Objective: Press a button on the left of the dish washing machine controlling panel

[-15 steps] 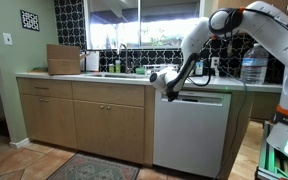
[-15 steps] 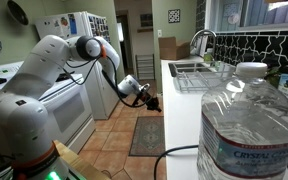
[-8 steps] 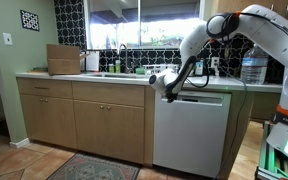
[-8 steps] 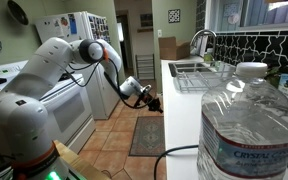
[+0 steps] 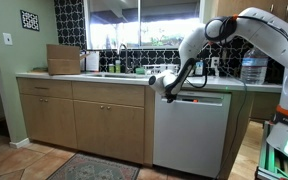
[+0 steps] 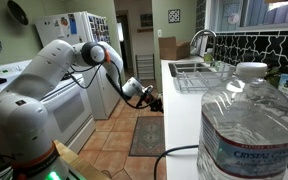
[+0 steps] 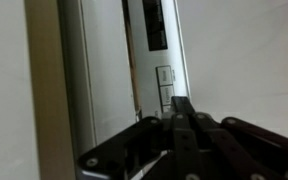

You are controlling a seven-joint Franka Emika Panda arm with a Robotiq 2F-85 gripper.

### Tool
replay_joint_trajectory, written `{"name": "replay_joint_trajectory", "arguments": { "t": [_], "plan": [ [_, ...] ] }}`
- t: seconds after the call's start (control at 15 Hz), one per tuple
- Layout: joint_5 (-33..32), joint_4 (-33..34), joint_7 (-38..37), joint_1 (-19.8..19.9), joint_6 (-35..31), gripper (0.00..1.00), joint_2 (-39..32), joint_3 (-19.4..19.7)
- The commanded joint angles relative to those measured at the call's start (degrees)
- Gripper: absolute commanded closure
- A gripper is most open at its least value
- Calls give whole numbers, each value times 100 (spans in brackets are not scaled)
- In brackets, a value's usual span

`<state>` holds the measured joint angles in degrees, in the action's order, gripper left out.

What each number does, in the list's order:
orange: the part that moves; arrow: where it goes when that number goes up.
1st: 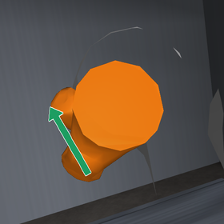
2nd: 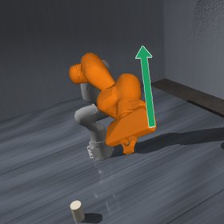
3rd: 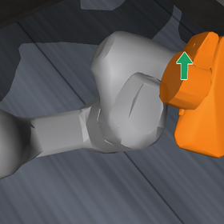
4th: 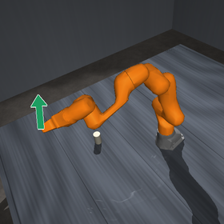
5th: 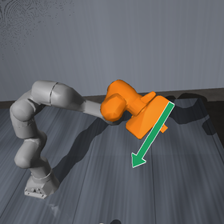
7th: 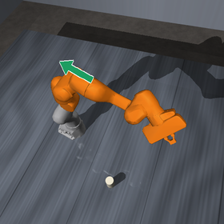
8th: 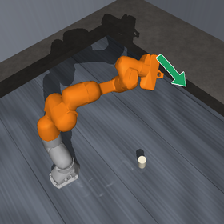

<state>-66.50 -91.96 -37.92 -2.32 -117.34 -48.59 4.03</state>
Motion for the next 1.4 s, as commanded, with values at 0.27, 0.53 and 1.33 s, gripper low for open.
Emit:
{"name": "replay_joint_trajectory", "arguments": {
  "t": [0.27,0.53,1.33],
  "plan": [
    [159,441,356,6,146,100,-342,66],
    [263,544,607,25,185,100,-407,63],
    [805,958,1239,154,133,100,-650,187]
  ]
}}
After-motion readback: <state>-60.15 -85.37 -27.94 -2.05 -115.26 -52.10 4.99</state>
